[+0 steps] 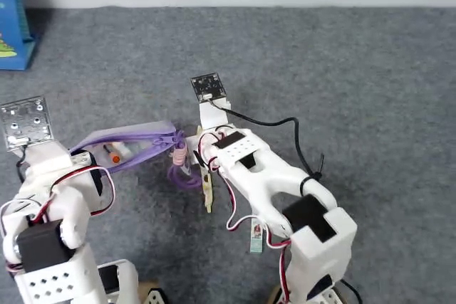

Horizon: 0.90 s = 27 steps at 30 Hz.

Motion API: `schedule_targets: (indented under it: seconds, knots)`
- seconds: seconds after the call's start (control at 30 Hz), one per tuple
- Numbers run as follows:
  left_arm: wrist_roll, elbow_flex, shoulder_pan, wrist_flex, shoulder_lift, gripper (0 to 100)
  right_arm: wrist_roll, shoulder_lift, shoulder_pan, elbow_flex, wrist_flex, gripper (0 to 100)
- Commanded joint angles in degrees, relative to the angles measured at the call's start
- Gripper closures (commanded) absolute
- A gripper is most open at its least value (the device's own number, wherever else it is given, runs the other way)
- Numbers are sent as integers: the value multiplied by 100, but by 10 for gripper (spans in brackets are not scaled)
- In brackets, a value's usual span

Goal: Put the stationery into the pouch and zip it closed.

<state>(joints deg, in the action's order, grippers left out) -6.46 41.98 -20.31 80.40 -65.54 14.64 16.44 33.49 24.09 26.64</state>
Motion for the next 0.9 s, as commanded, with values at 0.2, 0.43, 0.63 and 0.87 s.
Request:
schedule_targets:
  seconds: [0.2, 0.43, 0.63, 0.87]
  knots:
    - [-18, -180, -35, 53, 0, 989, -211, 4, -4, -413, 233, 990]
    - [-26, -119, -26, 44, 0, 989, -352, -840, -356, -457, 1578, 991]
    - [-53, -84, 360, 44, 9, 989, -387, -2580, -558, -237, 2774, 991]
    - [-158, -57, 809, -202, 9, 989, -695, -4532, -558, 97, 3697, 991]
